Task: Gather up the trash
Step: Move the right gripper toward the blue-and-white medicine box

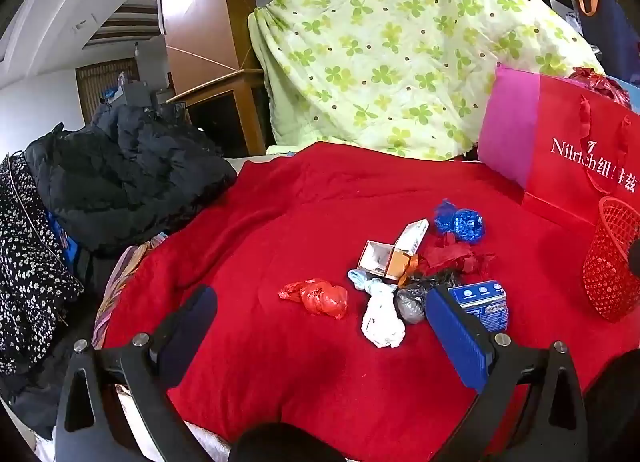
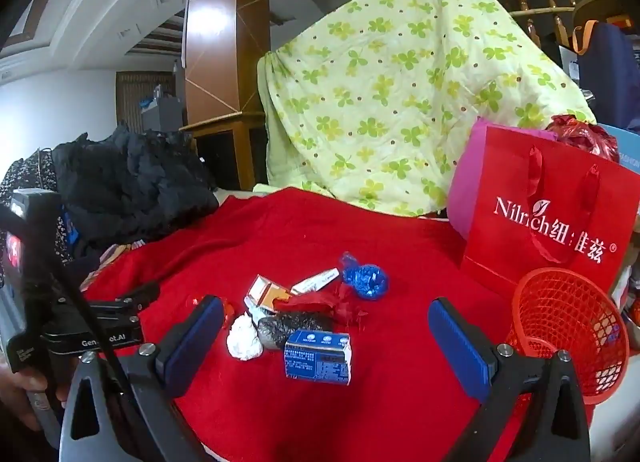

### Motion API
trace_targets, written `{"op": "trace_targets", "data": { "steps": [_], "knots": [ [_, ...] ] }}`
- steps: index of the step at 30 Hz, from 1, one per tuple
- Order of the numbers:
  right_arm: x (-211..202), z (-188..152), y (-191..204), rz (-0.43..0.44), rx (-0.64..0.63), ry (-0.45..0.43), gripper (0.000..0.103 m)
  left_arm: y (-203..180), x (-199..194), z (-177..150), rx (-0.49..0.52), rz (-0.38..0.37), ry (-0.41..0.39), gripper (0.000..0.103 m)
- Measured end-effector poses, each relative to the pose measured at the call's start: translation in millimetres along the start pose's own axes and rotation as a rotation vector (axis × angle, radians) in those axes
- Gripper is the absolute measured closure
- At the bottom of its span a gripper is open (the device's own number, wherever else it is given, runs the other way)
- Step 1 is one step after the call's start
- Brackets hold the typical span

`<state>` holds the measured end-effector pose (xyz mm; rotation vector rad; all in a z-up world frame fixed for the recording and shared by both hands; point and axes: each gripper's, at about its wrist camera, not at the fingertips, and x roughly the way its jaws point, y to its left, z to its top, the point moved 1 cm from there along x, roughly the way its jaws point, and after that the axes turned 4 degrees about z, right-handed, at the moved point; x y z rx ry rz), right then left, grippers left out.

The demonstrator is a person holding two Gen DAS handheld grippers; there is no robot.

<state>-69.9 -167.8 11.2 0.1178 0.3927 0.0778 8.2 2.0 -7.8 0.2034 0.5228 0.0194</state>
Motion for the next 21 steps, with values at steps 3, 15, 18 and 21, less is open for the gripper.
{"op": "trace_targets", "data": {
  "steps": [3,15,18,21],
  "knots": [
    [2.2,-1.5,1.1,0.004,0.01,0.011,0.0,4.9,5.1,-0.5,-0.002,-0.003,0.007,0.0],
    [14.0,-3.0,13.0,-0.002,0.005,0.05,0.0,8.4,-0.5,-1.1,-0.019,-0.011,-0.011,0.0],
    [15.4,-4.2,14.6,-0.006,0.006,0.068,0.0,7.3,-0.6,-1.6,-0.019,-0.01,-0.011,0.0],
    [18.5,-4.8,13.8,-0.002,0.008,0.06,0.0,7.6,-0.7,-2.9,-0.02,-0.013,-0.01,0.0]
  ]
}}
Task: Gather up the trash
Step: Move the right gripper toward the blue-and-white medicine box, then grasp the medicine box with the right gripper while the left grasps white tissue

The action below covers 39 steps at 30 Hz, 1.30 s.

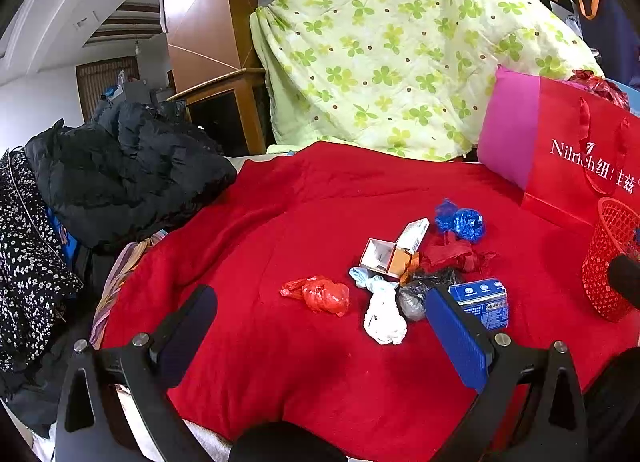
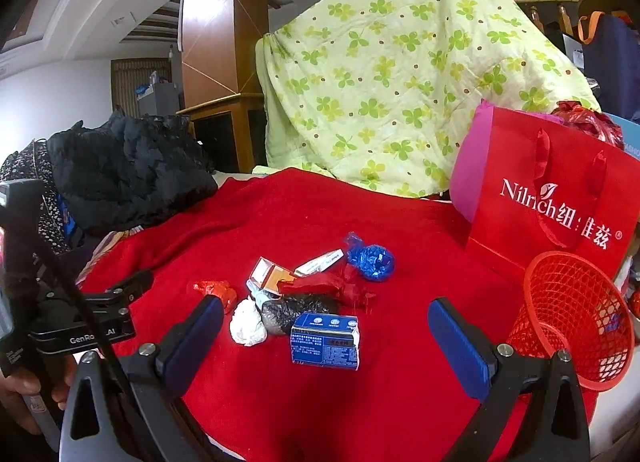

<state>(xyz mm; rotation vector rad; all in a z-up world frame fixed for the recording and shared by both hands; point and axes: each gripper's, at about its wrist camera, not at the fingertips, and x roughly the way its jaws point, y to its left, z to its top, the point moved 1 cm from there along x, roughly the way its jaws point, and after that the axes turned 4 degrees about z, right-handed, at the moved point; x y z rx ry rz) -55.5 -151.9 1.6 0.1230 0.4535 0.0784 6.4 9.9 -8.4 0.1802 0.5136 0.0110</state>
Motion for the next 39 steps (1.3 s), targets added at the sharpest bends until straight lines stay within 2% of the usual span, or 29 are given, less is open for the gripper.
{"op": "trace_targets", "data": {
  "steps": [12,23,26,29,31,34,35,39],
  "knots": [
    [6.3,-2.1,6.2,0.006,-0.001,0.009,0.0,0.9,2.5,-0.7,0.032,0.009,0.034,0.0],
    [31.6,-11.0,6.6,0.039,0.052,0.077,0.0,5.3,20.3,-10.4,0.051,0.017,0.052,0.0],
    [48.8,-19.9,5.3,0.065,0.088,0.116,0.0,11.8,34.0,-19.6,0.067,0.025,0.096,0.0],
    [69.5,-31.5,1.7,0.057,0.069,0.152,0.0,19.2,53.3,-36.2,0.069,0.039,0.159,0.0],
    [88.4,-40.4,1.0,0.054,0.061,0.182,0.0,24.9,67.8,-49.8,0.06,0.031,0.222,0.0],
    [117.0,-51.8,-0.3,0.033,0.068,0.237,0.0,32.1,83.8,-59.9,0.059,0.047,0.239,0.0],
    [124.6,-54.3,-1.1,0.03,0.08,0.256,0.0,33.1,87.7,-62.6,0.045,0.033,0.266,0.0],
    [160.1,-64.9,-9.5,-0.019,0.102,0.311,0.0,33.4,99.8,-63.8,0.021,-0.012,0.281,0.0]
  ]
}}
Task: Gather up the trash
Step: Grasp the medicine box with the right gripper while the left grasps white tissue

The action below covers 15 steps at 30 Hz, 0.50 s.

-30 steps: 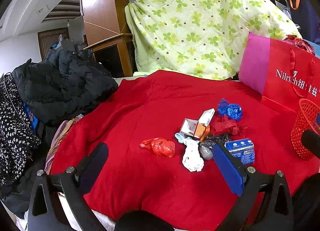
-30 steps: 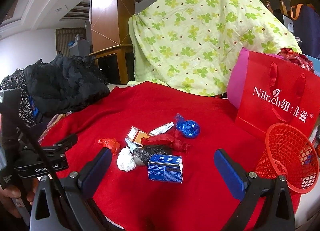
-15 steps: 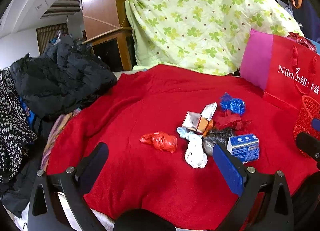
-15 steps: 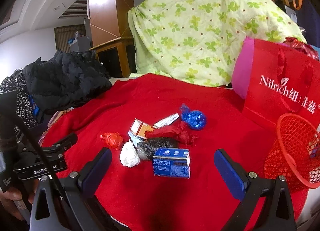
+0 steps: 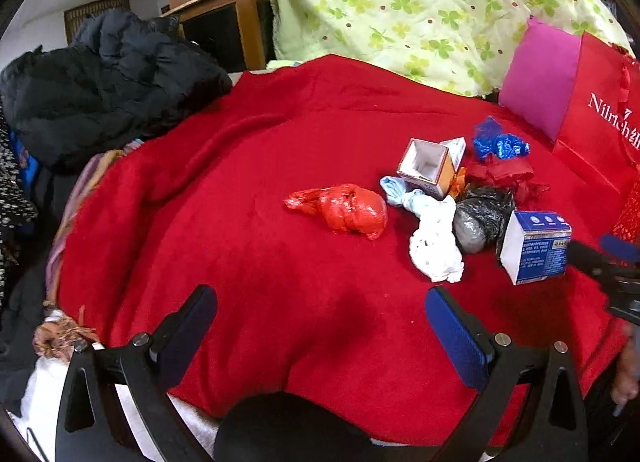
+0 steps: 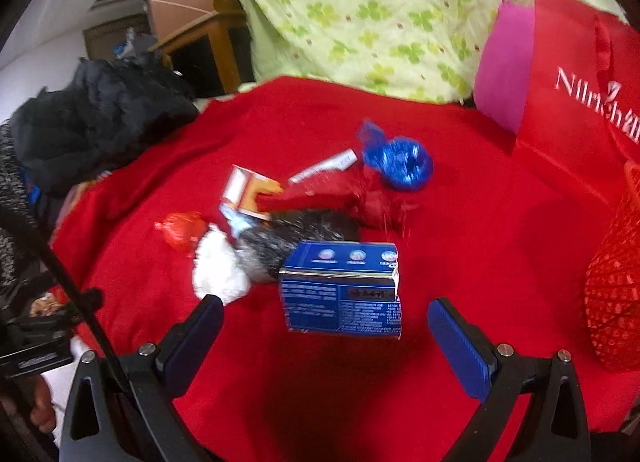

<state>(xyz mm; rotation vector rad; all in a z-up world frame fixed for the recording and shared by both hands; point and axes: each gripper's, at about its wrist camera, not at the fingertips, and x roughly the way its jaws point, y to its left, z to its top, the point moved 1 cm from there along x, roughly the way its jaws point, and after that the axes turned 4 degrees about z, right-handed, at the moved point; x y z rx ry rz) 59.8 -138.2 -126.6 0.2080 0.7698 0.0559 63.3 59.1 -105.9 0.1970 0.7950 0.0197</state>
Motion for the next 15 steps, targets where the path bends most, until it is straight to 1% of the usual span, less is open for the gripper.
{"op": "trace_targets", "data": {
  "steps": [4,7,10,11,13,15],
  "knots": [
    [21.3,2.9,0.6,-0.077,0.0,0.005,0.0,-6.2,15.1,4.5,-0.025,-0.082,0.01,0.0],
    [35.9,7.2,0.4,-0.089,0.029,0.021,0.0,-16.5,27.0,7.0,-0.011,-0.131,0.021,0.0],
    [52.1,8.9,3.6,-0.138,0.024,0.054,0.0,-25.9,39.0,10.2,0.006,-0.173,0.035,0.0],
    [54.9,7.5,2.5,-0.148,0.023,0.059,0.0,-29.0,44.2,12.0,0.005,-0.2,0.044,0.0],
    [59.1,5.6,-3.9,-0.149,0.054,0.068,0.0,-33.9,52.8,14.7,-0.003,-0.248,0.058,0.0],
    [58.7,3.7,-9.4,-0.129,0.089,0.065,0.002,-40.2,64.0,17.6,-0.001,-0.275,0.087,0.0]
  ]
}}
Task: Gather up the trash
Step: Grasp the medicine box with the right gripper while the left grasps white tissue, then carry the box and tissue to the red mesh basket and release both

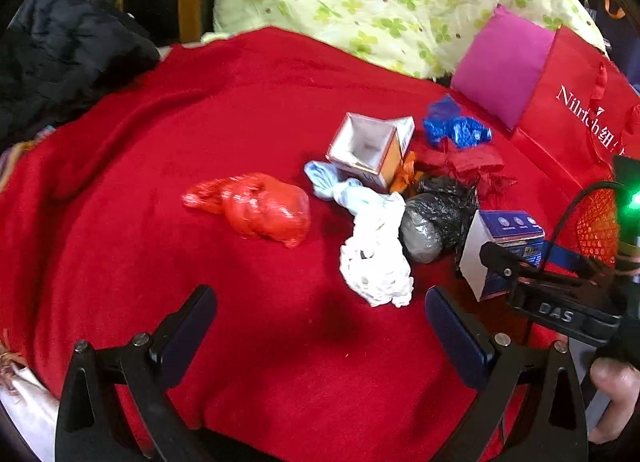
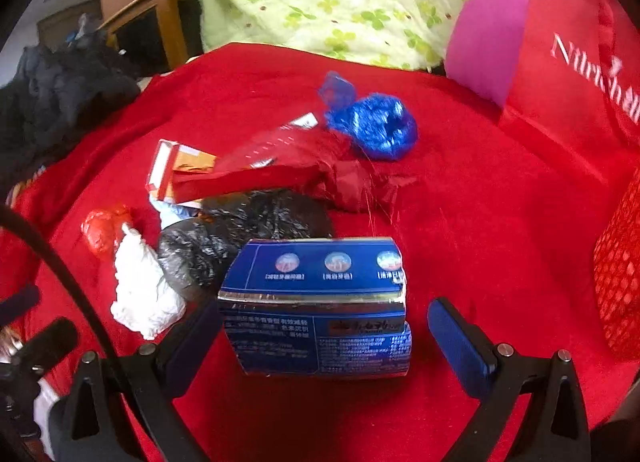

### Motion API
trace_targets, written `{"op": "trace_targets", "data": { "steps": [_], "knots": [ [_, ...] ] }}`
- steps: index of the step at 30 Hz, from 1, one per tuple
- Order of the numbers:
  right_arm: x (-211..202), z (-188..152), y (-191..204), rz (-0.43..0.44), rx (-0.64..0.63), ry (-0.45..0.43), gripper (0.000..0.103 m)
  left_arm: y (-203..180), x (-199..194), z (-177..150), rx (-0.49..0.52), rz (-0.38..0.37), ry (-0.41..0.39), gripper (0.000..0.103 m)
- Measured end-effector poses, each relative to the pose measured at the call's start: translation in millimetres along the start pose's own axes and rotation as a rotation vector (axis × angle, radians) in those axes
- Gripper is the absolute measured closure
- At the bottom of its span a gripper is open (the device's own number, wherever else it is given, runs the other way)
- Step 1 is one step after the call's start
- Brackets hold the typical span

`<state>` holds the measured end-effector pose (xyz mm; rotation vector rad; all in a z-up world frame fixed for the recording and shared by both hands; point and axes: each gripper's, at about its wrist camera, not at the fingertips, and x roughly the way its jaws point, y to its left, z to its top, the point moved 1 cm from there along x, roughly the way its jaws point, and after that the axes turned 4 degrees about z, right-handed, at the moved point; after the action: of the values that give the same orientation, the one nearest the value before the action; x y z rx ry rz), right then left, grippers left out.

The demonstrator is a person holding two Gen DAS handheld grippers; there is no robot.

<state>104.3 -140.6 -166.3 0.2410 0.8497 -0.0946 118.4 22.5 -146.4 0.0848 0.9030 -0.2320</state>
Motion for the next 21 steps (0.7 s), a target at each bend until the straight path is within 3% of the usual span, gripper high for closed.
{"op": "trace_targets", "data": {
  "steps": [3,8,10,13,16,21],
  "knots": [
    [-1.1,-3.9,-6.8,0.043,0.021,-0.001,0.01,-9.6,13.6,4.1,0.014,-0.063,0.018,0.006],
    [-13.0,-8.3,-16.8,0.116,0.043,-0.034,0.011,-24.4,43.2,13.6,0.042,-0.16,0.098,0.042],
    [-25.1,-9.7,-21.5,0.13,0.042,-0.059,0.011,-26.0,54.5,13.7,0.031,-0.192,0.139,0.061],
    [-44.4,-9.8,-33.3,0.17,0.071,-0.091,0.011,-28.8,51.3,10.7,0.012,-0.206,0.138,0.072],
    [-70.0,-8.0,-46.5,0.212,0.104,-0.141,0.011,-24.0,40.3,4.4,-0.024,-0.224,0.121,0.076],
    [-117.9,2.1,-68.6,0.25,0.135,-0.25,0.011,-25.0,5.3,-1.0,-0.019,-0.185,0.065,0.076]
  ]
}}
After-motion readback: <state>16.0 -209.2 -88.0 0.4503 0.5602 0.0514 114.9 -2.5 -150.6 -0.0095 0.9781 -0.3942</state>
